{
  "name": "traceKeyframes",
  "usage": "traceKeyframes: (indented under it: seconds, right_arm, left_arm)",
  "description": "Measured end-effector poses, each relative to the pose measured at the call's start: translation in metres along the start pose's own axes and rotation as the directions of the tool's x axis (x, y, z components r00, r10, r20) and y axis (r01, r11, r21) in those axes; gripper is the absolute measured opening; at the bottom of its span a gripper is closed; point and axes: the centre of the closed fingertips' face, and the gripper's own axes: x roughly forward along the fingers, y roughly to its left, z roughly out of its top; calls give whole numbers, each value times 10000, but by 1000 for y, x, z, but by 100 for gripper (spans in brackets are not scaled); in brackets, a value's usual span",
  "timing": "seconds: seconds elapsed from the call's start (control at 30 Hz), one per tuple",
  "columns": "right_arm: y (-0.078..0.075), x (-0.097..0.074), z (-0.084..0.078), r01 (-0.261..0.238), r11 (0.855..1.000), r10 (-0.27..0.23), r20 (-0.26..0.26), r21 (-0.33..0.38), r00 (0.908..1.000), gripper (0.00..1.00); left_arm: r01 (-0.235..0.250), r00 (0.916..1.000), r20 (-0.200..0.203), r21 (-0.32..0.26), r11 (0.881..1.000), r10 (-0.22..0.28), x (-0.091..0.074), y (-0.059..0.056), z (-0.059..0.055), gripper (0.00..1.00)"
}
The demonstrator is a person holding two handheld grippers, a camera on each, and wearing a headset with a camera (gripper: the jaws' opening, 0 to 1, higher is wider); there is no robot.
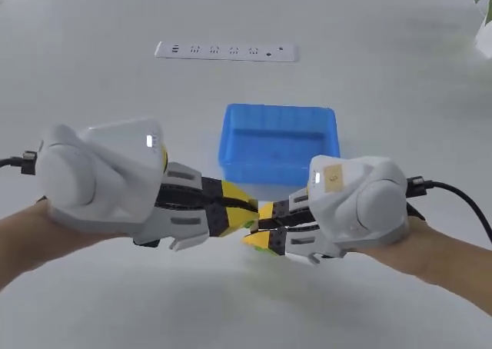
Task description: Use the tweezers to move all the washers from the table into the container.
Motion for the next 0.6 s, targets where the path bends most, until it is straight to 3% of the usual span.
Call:
traceKeyframes:
  seconds: [0.47,0.6]
  right_arm:
    - [0,-19,6,210,9996,-210,12,167,9998,9]
    - [-2,-29,12,206,9996,-206,27,181,9998,9]
  left_arm:
    - [-357,9993,60,-248,9991,358,-18,-5,-9,26]
    - [-708,9975,56,-357,9969,710,-23,-6,-15,29]
